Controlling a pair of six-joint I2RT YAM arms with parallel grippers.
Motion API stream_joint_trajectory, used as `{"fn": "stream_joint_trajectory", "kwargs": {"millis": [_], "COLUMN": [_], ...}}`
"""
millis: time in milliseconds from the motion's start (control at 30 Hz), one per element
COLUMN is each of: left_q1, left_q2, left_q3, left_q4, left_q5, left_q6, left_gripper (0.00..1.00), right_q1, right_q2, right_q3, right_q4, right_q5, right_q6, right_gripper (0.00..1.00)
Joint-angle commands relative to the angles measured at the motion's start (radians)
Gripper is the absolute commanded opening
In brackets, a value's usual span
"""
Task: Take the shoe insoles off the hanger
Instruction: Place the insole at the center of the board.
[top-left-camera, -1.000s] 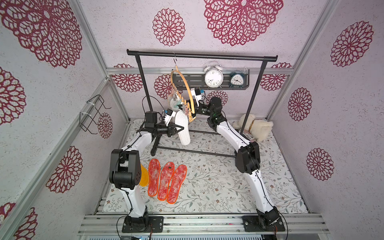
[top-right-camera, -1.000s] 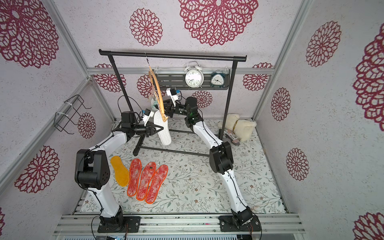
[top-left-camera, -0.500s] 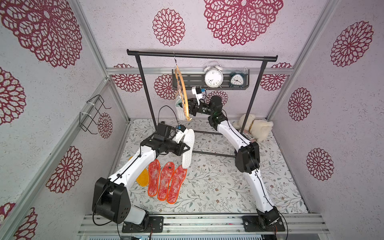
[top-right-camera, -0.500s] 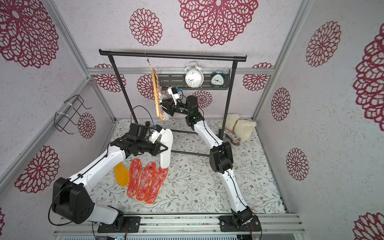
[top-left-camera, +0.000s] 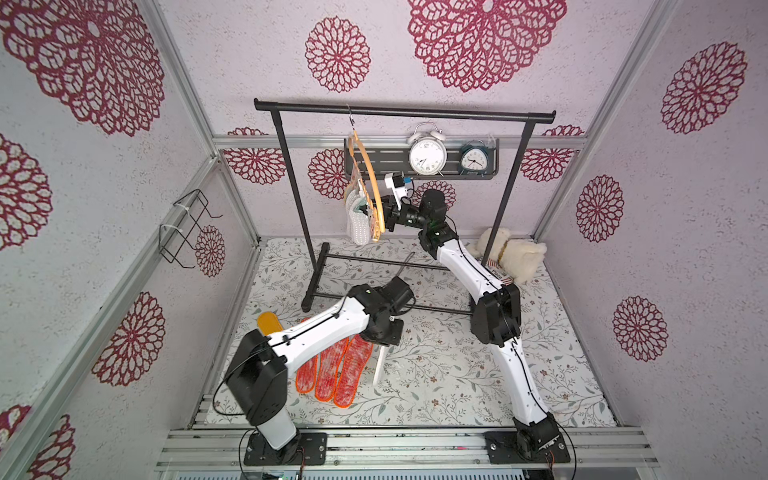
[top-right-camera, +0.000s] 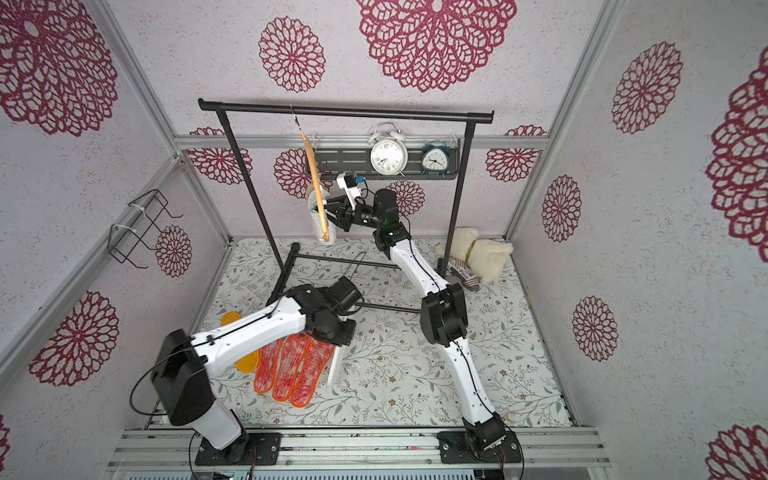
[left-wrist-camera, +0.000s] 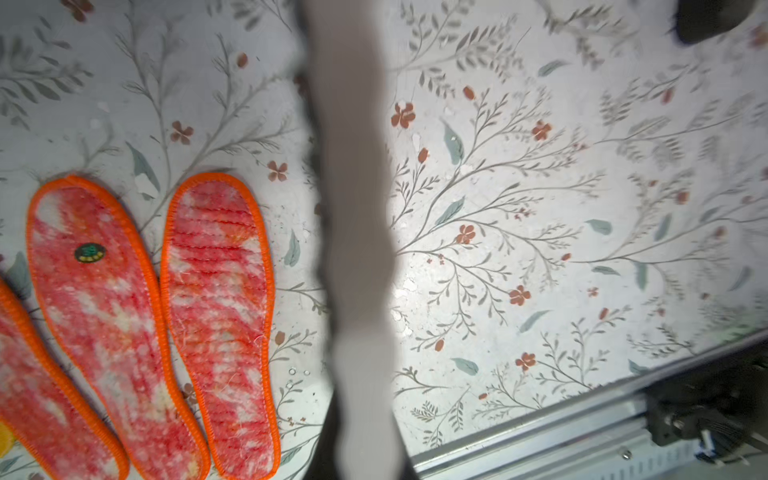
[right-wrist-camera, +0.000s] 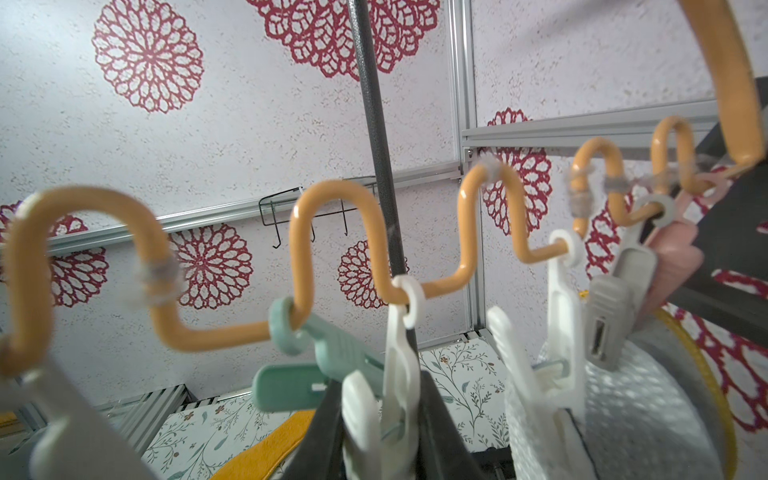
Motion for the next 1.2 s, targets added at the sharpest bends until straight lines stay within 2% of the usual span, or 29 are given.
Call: {"fn": "stream_joint_trajectory", "kwargs": {"millis": [0,133,267,467,600,933,1167], "left_q1": [-0.064,-0.111,-0.135,-0.139,-0.122,-0.124,-0.123], "left_q2": [0.101,0.259,0.332,0.314,0.311,0.283,0.3], "left_q3": [0.064,0.14,0.187,0.131,0.101,0.22,0.224], "left_q4": [-0.106,-0.157,-0.233,-0.27,-0.279,-0.432,-0.445], "left_q5": [-0.094,-0.142,-0.232,-0.32,-0.306,-0.303,-0.319], "left_q6": [-0.059,-0.066,-0.087,-0.158,-0.18,-0.172,-0.14], "left_gripper": [0.0,0.0,0.0,0.06,0.06,0.07,0.07], "right_q1": [-0.013,-0.015,-0.014,-0.018,-0.019,-0.023,-0.029], "right_q2": [-0.019,-0.018,-0.019,-0.024,-0.025,-0.024,-0.02], "right_q3": [0.015,0.015,0.015,0.015,0.015,0.015,0.015], "right_q4": [-0.055,-0.064,-0.072,-0.081,-0.081,-0.064,-0.048], "right_q5": [-0.012,-0.009,-0.016,-0.022,-0.024,-0.029,-0.03], "right_q6": [-0.015,-0.016,-0.016,-0.016,-0.015,-0.006,0.011], "right_gripper": [0.01,0.01,0.01,0.02,0.02,0.02,0.02]}}
